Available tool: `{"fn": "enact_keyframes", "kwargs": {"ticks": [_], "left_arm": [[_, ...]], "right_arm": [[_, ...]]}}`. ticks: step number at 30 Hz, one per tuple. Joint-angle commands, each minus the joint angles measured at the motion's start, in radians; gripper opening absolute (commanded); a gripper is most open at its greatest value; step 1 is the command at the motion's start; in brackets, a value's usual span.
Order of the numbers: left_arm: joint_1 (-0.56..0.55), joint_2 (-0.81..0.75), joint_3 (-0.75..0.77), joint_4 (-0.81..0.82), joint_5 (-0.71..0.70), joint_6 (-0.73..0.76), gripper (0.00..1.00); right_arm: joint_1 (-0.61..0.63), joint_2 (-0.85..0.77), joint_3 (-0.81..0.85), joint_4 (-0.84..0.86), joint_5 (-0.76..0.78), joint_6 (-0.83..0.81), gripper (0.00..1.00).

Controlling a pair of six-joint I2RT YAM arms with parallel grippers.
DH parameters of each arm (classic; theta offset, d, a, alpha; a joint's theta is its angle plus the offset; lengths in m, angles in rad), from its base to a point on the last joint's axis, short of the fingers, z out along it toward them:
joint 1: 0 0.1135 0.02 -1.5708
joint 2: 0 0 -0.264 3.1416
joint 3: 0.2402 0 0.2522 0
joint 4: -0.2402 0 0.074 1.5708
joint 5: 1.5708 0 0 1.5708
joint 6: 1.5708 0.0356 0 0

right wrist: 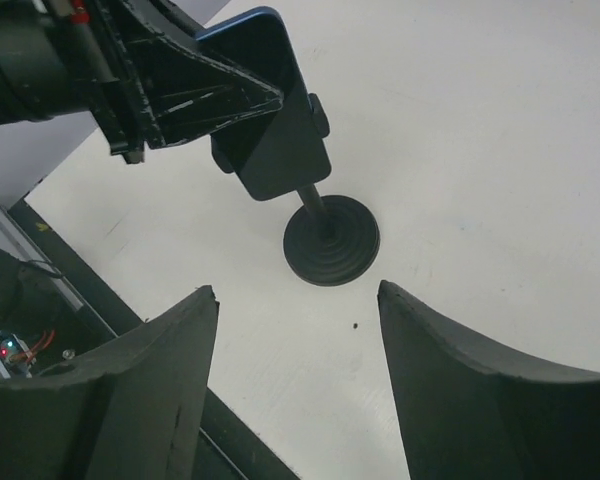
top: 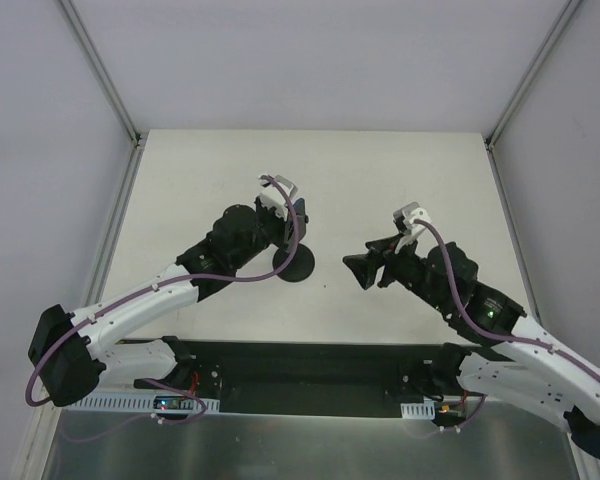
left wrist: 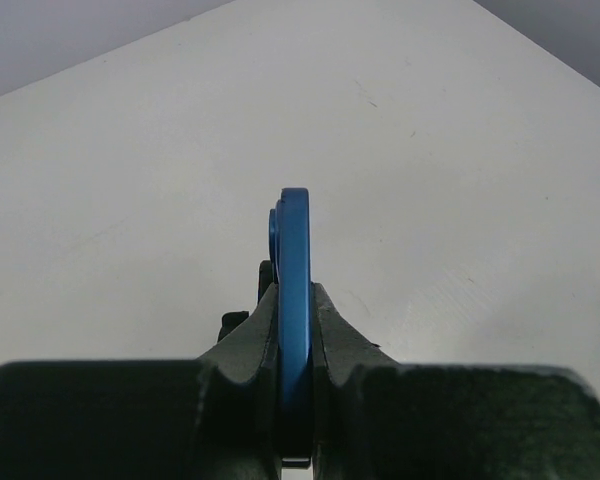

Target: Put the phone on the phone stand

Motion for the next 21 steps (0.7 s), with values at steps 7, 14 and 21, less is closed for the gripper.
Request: {"fn": "enact_keyframes", "kwargs": {"ticks": [7,14,21], "left_arm": [[0.013,-0.021,0.001,-0.049,0.154,0.029,0.20],[0.073,-0.148,-0.041,-0.074,0.230,-0.066,0.74],[0.202,-0.372,-0.056,-0.215,0.469,-0.096,0.90]], "right_arm": [[-0.234,0.209,0.168,-0.005,-0.623,-0.124,0.84],[-0.314,0.377,0.285,0.001,-0.786,-0.236,0.94],[-0.489,0.602,0.436,0.051,-1.018,-0.342,0.94]]}}
